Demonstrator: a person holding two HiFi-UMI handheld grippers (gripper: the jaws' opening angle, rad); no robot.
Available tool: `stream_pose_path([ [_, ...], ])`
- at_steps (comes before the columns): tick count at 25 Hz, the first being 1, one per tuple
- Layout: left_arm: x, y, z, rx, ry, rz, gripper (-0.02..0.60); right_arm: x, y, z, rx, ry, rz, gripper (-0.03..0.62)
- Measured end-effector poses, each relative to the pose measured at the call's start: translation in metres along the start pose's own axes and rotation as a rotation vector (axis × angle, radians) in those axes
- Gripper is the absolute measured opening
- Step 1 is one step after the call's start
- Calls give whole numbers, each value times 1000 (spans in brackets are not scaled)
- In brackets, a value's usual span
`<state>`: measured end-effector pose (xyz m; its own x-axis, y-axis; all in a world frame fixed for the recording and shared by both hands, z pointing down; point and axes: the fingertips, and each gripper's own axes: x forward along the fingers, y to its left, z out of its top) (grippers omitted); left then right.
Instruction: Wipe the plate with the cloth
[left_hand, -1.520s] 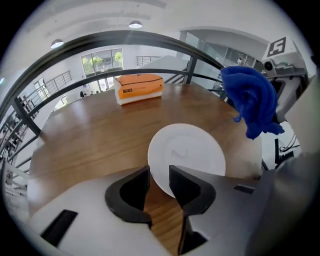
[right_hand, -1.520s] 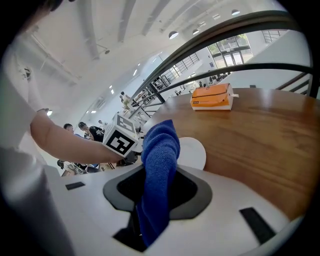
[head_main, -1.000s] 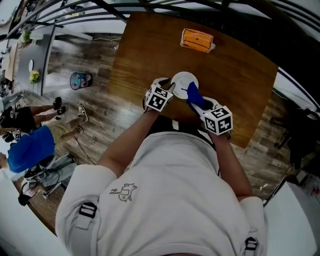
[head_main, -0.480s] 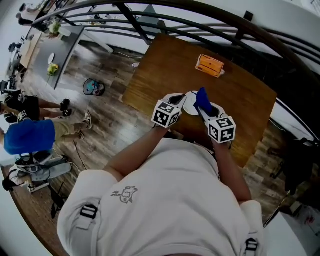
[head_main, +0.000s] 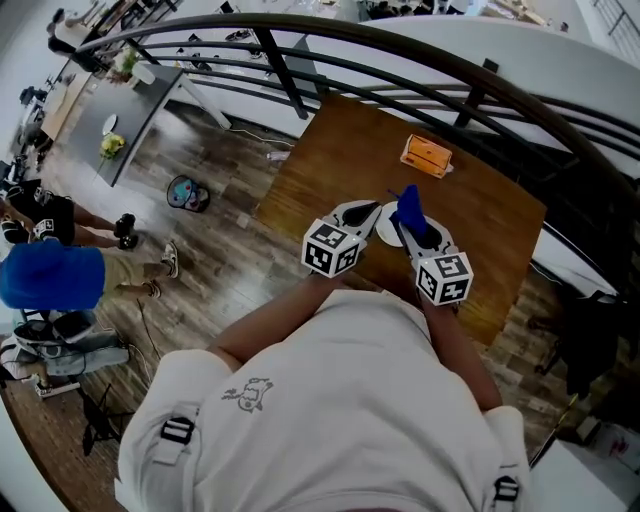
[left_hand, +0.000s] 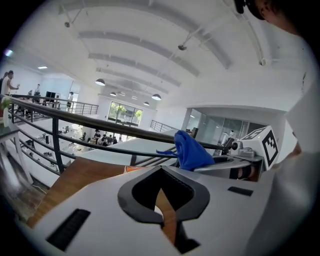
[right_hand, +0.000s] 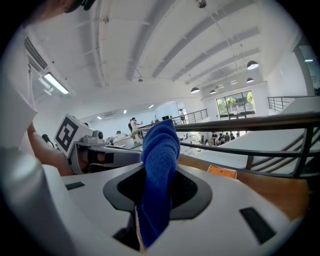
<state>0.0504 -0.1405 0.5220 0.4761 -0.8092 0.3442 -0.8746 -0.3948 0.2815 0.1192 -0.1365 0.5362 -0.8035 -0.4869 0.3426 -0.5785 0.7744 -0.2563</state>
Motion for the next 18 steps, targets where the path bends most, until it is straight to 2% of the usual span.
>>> stream_pose_path([
  [5, -56, 7, -14, 28, -18, -21, 6, 1, 48, -4, 5, -23, -6, 127],
  [11, -132, 17, -32, 43, -65, -34, 7, 7, 132, -26, 10, -52, 18, 127],
  [18, -208, 6, -58, 30, -92, -88, 6, -14, 216, -57, 23, -81, -26, 127],
])
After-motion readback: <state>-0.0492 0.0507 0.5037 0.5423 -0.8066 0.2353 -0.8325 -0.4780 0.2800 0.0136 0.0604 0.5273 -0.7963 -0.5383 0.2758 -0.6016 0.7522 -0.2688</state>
